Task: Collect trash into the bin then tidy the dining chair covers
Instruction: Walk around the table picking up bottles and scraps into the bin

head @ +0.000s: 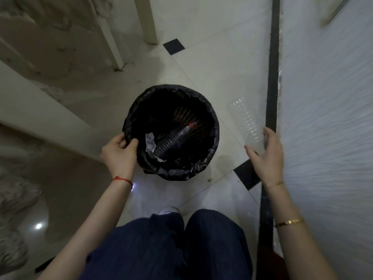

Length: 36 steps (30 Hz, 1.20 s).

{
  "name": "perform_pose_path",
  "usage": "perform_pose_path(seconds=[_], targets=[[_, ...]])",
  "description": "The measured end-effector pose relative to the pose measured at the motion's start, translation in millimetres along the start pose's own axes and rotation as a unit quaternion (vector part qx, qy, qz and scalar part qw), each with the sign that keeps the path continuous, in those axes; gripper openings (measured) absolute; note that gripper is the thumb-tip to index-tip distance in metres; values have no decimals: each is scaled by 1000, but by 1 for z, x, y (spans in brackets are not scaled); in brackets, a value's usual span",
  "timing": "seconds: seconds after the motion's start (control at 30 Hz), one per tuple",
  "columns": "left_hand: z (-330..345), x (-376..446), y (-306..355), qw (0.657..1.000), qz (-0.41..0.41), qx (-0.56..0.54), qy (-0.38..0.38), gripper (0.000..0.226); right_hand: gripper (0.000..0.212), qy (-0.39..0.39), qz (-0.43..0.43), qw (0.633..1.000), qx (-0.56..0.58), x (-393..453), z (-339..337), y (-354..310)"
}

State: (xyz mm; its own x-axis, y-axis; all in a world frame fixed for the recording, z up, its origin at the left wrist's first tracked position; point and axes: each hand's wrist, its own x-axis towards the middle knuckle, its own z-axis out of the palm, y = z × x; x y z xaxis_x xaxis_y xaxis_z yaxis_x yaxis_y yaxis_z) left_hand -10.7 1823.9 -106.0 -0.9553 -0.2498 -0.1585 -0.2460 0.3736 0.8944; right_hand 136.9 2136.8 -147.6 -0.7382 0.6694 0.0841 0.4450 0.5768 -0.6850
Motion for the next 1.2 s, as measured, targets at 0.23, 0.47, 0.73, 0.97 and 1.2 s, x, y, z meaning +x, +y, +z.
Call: perform_pose_path(seconds=[0.23,0.47,0.73,0.97,1.2], targets=[[8,-12,18,998,36,46,-16,28,71,-165,-181,969,-42,17,-24,-86],[11,-26,27,996,50,60,-37,28,75,-285,-287,883,-237,23,20,-110],[8,-33,23,997,45,58,-33,28,77,-320,-305,861,-252,16,57,-102],[-9,-34,12,998,9,56,-9,33,46,-152,-323,933,-49,8,37,-95],[-33,-37,0,998,0,62,19,36,42,-61,-158,985,10,-25,21,-46]])
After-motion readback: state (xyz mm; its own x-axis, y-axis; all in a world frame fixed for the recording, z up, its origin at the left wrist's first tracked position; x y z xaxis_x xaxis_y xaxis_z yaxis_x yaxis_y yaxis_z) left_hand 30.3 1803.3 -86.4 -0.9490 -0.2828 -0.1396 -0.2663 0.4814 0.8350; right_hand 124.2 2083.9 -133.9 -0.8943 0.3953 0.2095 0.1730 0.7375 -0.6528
